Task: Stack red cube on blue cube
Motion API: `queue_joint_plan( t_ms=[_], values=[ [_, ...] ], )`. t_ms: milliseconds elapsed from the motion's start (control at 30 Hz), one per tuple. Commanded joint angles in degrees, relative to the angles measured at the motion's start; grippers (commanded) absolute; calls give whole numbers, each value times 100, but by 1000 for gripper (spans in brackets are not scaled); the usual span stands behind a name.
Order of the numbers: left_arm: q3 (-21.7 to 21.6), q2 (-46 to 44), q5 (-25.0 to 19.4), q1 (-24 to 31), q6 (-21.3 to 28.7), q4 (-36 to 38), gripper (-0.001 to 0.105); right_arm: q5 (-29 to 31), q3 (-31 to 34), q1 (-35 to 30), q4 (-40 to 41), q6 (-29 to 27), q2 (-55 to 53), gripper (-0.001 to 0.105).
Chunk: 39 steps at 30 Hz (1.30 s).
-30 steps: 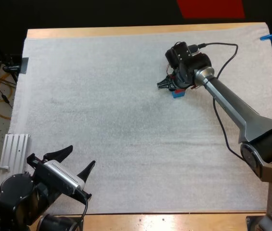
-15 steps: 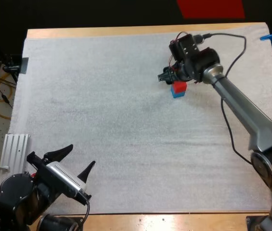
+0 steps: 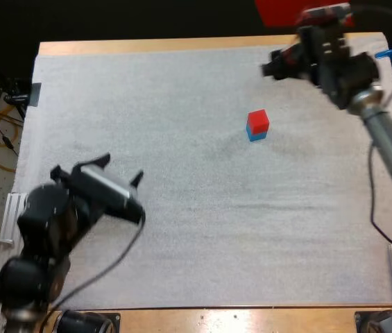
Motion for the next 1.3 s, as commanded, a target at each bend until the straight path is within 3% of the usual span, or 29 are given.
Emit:
queue_joint_plan(
  t_ms=[0, 167, 400, 567, 833, 1267],
  values=[
    [-87, 175, -32, 175, -128, -262, 63, -61, 99, -135, -101, -131, -197, 71],
    [-316, 636, 345, 875, -128, -305, 63, -93, 664, -714, -113, -269, -803, 71],
    [-432, 729, 349, 1653, -128, -159, 63, -335, 1934, -1581, -443, -421, -2073, 71],
    [-432, 729, 468, 1589, -128, 308, 63, -338, 2742, -1970, -469, -601, -3001, 71],
    [-419, 147, 514, 1372, -87, 433, 63, -351, 3861, -2181, -509, -660, -4649, 71],
    [193, -2114, 514, 1375, -87, 729, 63, -353, 5337, -2181, -318, -660, -7566, 71]
  ],
)
